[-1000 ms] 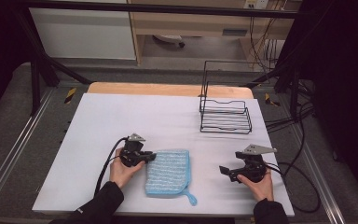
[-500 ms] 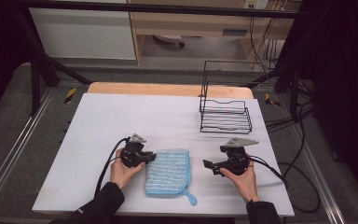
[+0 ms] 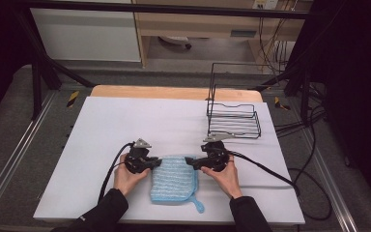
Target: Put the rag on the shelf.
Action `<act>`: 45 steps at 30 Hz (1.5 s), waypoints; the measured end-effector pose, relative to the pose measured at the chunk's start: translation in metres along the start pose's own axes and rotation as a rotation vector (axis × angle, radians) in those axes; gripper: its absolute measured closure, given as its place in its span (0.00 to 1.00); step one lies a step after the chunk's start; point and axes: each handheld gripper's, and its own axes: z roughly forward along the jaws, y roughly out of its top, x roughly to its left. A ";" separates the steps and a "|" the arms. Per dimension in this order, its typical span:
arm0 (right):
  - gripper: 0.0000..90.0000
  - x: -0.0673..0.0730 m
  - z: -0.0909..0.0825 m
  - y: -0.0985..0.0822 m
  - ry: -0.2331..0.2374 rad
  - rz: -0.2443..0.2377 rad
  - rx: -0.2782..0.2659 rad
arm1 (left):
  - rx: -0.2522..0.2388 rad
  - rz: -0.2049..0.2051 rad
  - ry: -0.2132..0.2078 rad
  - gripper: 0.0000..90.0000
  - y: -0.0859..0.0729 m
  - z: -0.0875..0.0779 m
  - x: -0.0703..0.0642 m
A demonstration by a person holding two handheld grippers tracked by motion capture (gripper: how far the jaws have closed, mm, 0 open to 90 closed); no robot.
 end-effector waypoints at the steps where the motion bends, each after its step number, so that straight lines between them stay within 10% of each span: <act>1: 0.24 0.000 0.002 -0.001 0.001 0.003 0.002 | 0.000 0.000 0.000 0.88 0.000 0.000 0.000; 16: 0.60 0.001 0.020 -0.014 0.014 0.040 0.102 | -0.003 0.015 -0.008 0.87 0.000 0.000 0.001; 45: 0.85 0.003 0.018 -0.018 0.073 0.179 0.100 | -0.018 -0.027 -0.038 0.91 -0.001 -0.003 0.005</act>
